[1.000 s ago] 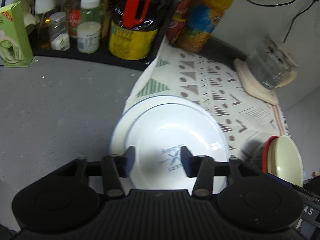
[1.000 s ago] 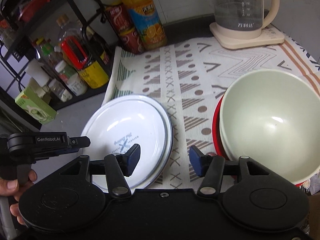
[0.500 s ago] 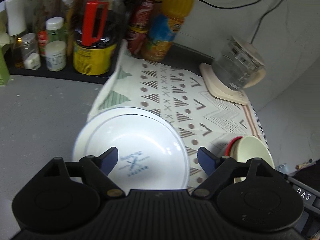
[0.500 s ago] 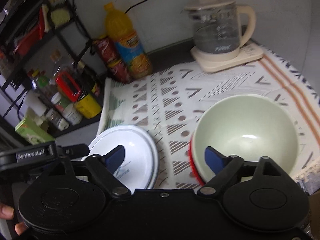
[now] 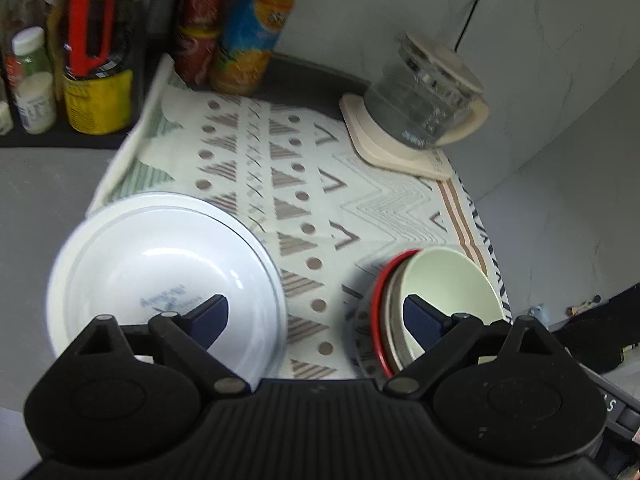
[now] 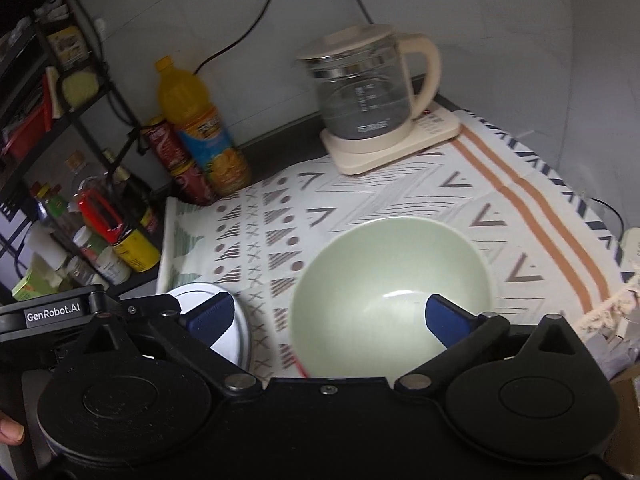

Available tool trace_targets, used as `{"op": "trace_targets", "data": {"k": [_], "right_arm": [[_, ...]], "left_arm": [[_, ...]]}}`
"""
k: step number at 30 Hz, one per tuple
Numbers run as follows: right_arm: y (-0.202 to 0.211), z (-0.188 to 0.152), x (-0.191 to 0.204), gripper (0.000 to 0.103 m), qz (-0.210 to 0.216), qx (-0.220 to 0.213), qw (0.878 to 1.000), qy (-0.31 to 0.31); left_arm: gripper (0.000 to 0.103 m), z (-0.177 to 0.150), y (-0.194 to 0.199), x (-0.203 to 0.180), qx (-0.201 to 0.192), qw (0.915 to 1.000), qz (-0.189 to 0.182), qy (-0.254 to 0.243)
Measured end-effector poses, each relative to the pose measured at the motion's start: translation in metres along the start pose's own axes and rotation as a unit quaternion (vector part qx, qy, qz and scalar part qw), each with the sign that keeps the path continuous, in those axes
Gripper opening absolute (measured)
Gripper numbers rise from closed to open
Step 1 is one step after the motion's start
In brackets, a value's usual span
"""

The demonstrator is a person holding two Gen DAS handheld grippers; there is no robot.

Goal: Organize plates and bowls
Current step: 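Move both grippers to the red bowl stack and close on its rim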

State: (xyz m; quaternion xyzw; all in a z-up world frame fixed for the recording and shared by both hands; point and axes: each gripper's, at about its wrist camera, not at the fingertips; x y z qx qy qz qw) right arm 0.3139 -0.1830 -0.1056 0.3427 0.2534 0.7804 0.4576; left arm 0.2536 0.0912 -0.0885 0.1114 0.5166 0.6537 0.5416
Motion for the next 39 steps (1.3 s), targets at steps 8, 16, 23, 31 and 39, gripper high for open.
{"op": "trace_targets", "data": {"k": [8,16,23,31,39], "right_arm": [[0.005,0.002,-0.036,0.103,-0.013,0.001,1.000,-0.025],[-0.001,0.000,-0.068,0.102,-0.017,0.018,0.998,-0.051],[-0.016,-0.011,-0.092,0.097,-0.020,0.046,0.996,-0.071],[-0.042,-0.018,-0.115,0.078,-0.014,0.085,0.992,-0.095],[-0.070,-0.020,-0.122,0.050,0.011,0.124,0.986,-0.114]], "left_arm": [[0.093,0.002,-0.025,-0.030,0.028,0.9993,0.001,-0.023],[0.093,0.001,-0.053,-0.044,0.073,0.9972,0.001,-0.016],[0.090,-0.003,-0.077,-0.046,0.102,0.9945,0.025,-0.008],[0.063,-0.004,-0.103,-0.041,0.134,0.9901,0.034,0.027],[0.037,-0.007,-0.125,-0.040,0.158,0.9855,0.026,0.056]]}}
Point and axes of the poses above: each gripper's, at about its wrist camera, not at the fingertips, and y roughly against the way its jaws point, x to its left, z to its top, and after that the axes turned 1 degree about y, right-handed
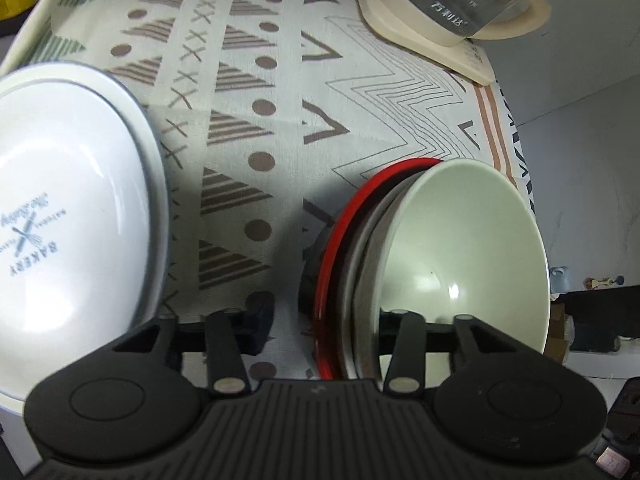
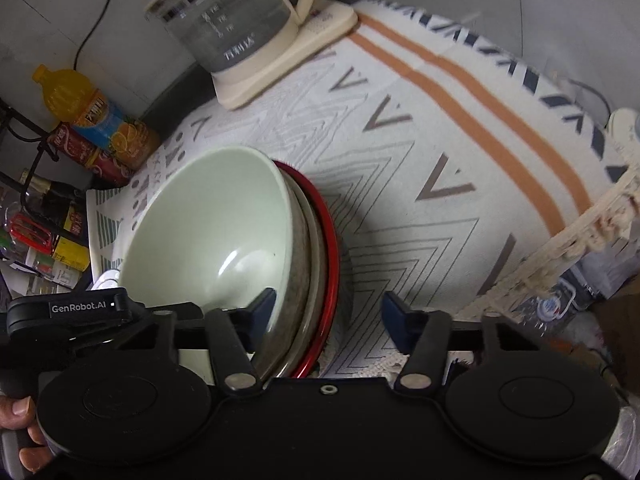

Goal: Organize plates and bowls
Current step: 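Move both grippers to the red bowl stack and close on its rim, then lift the red bowl stack with both grippers and lower it onto the plates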

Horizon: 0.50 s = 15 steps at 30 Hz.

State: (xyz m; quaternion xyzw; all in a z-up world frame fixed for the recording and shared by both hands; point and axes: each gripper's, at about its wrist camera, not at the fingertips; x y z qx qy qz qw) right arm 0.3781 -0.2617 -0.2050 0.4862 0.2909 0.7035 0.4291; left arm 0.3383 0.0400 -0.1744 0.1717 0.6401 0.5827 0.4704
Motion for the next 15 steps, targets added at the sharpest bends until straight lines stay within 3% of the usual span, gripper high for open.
{"op": "trace_targets", "data": {"k": [3,15], "right_arm": [[-0.008,0.002,0.001,0.041,0.014,0.014,1.000,-0.001],[-0.008,0.005,0.008,0.036,-0.002,0.010,1.000,0.018]], "left_arm": [[0.031,0.000,-0.004,0.001,0.004,0.9998,-0.017,0.003],[0.031,-0.004,0.009,0.003,-0.021,0.9996,-0.014,-0.014]]}}
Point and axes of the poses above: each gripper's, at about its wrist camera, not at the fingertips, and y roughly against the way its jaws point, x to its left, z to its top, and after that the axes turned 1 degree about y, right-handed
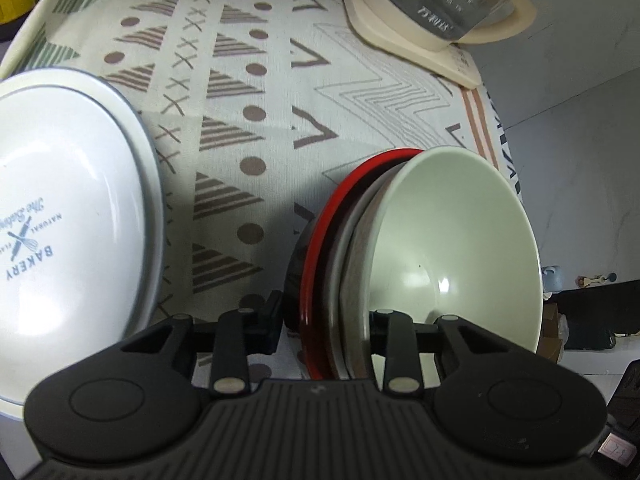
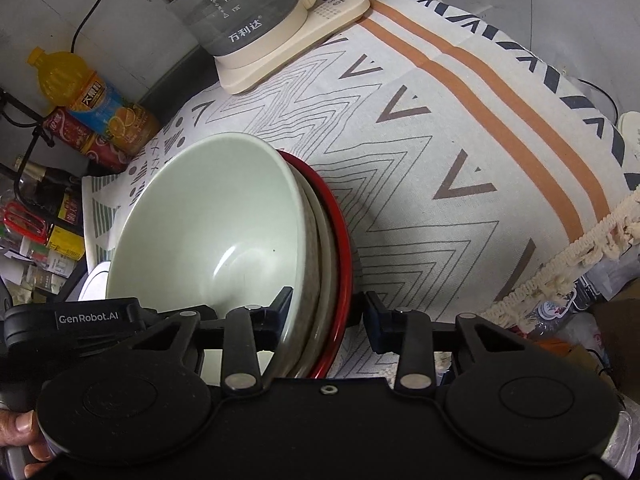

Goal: Organize plates and bowls
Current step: 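Lift the red bowl stack with both grippers and lower it onto the plates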

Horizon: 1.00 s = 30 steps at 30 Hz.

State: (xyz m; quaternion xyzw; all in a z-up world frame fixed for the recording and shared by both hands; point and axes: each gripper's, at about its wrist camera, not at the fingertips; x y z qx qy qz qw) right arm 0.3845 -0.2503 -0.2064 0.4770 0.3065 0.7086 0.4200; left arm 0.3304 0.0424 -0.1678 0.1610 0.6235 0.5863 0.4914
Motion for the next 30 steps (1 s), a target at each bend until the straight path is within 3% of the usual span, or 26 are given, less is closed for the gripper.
{"op": "trace_targets", "data": {"k": [12,30], "right_arm": [[0.013,0.003,0.028,0.036,0.011,-0.023,0.999,0.023],[0.022,-0.007,0.095,0.036,0.038,-0.036,0.995,0.090]], "left_arm": [[0.031,-0.005,0.031,0.011,-0.035,0.9994,-0.008,0.004],[0.031,-0.019,0.089,0.068,-0.088,0.9941,-0.015,0.061]]}}
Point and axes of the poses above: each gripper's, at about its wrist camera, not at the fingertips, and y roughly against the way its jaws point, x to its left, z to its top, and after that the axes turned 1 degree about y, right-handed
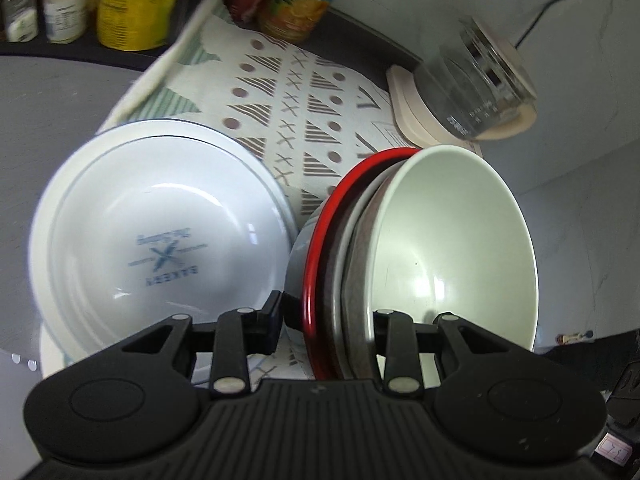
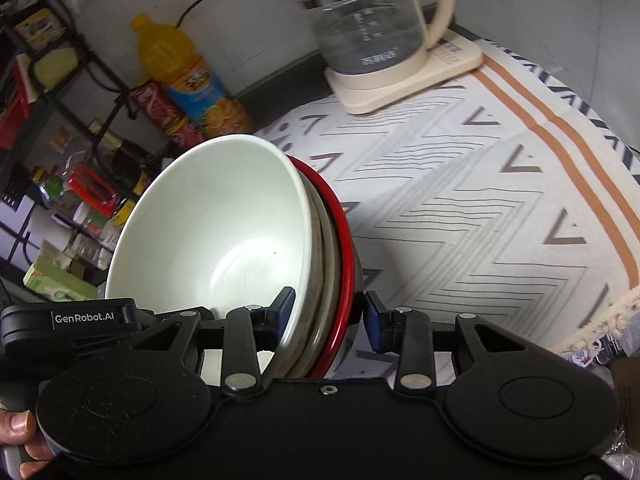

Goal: Organize plates and bowls
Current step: 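Lift the red bowl stack with both grippers and lower it onto the plates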

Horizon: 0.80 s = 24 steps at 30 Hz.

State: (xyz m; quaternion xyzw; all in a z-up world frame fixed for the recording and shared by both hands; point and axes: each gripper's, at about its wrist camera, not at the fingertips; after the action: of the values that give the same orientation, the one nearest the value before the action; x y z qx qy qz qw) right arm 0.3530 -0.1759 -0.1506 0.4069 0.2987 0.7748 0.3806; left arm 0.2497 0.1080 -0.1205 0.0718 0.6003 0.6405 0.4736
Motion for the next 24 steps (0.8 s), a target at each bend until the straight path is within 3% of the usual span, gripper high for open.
{"op": "trace_targets", "data": {"k": [24], "right_arm": [[-0.039,-0.018,0.087,0.036,0.048,0.051,0.995,0.076]], "left_arm": [[0.032,-0.004,0.043,0.092,-0.042,0.9944,0.039,0.089]]}}
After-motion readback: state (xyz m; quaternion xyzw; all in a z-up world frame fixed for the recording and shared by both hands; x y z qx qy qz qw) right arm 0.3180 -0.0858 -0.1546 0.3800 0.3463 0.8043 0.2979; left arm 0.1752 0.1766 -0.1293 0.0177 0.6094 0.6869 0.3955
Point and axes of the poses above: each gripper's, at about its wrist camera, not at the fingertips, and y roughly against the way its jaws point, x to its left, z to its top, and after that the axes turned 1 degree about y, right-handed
